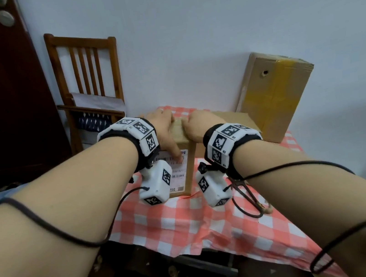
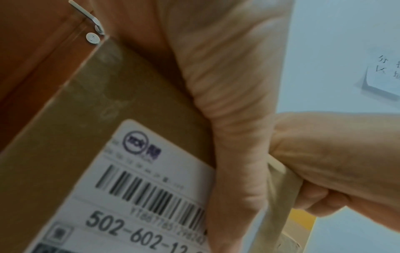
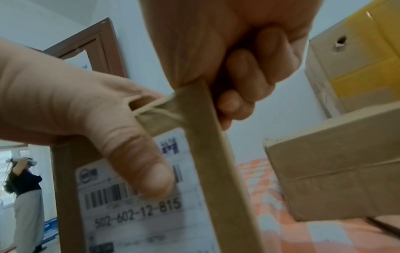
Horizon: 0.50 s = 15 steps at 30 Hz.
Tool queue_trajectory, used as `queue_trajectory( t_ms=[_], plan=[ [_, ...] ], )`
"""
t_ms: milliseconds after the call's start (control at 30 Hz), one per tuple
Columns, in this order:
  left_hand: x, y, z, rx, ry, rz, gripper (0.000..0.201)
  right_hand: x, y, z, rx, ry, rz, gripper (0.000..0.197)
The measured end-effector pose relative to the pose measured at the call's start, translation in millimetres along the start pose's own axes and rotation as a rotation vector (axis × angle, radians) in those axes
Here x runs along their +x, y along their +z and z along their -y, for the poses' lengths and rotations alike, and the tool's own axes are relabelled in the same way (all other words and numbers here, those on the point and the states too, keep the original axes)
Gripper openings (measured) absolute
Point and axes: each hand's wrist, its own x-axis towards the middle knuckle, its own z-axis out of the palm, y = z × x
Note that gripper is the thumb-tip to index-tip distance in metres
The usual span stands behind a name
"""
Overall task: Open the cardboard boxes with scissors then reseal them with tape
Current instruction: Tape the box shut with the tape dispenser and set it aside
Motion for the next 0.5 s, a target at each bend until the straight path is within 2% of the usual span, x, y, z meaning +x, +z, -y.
queue_trajectory(
  t_ms=[133,200,367,433,500],
  plan=[
    [1.5,0.4,0.5,-0.002,-0.005,0.002,0.091,3.1,-2.1,-4.3,-0.128,-0.015,0.060,0.032],
    [1.6,-0.2,0.8,-0.010,0.002,0.004,0.088,-0.9,-2.4,-6.3,-0.037,-0.072,0.076,0.038],
    [2.3,1.2,0.5,0.014,0.009,-0.010,0.090,-0.5,3.3,-18.1,-0.063,-0.146,0.001,0.050],
    [3.9,1.6,1.8,0.019,0.000,-0.005,0.092,3.0,2.1,-17.9,-0.075,-0.128,0.003,0.047],
    [4.6,1.5,1.9,0.023,0.000,-0.001,0.090,2.0,-0.8,-13.4,-0.069,-0.108,0.025,0.036]
  ],
)
